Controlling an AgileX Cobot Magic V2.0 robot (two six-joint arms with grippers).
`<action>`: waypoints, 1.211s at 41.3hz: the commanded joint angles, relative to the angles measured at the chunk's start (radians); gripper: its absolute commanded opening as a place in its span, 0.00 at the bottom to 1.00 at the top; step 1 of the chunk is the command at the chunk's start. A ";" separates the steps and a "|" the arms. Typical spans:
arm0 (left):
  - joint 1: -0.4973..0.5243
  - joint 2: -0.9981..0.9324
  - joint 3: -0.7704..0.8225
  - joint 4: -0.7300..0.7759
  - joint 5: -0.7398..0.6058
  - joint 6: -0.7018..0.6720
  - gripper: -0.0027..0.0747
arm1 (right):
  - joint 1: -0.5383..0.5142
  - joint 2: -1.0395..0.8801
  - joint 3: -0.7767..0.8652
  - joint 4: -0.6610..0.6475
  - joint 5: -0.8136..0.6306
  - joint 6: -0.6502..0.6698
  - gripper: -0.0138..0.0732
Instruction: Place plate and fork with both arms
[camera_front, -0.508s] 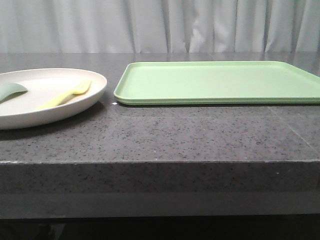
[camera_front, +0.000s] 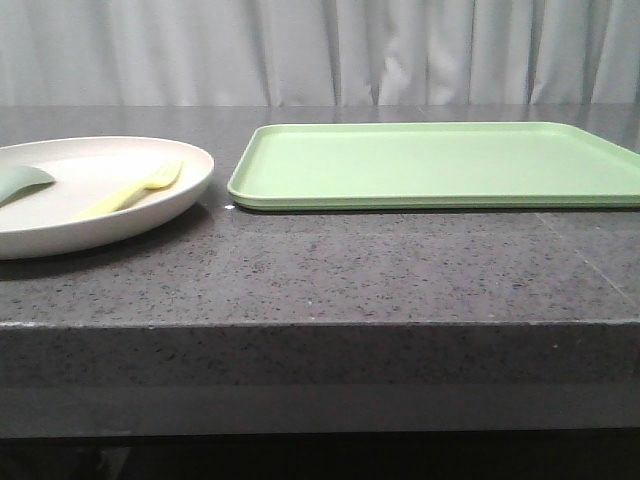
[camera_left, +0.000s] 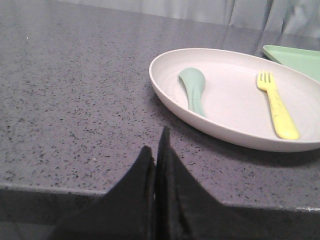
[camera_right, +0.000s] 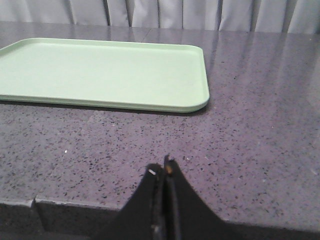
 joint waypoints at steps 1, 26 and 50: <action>0.002 -0.021 0.002 -0.003 -0.077 0.002 0.01 | -0.005 -0.018 -0.005 -0.009 -0.089 -0.010 0.13; 0.002 -0.021 0.002 -0.003 -0.088 0.002 0.01 | -0.005 -0.018 -0.005 -0.009 -0.089 -0.010 0.13; 0.002 -0.021 -0.005 -0.012 -0.434 0.002 0.01 | -0.005 -0.018 -0.026 -0.004 -0.158 -0.003 0.13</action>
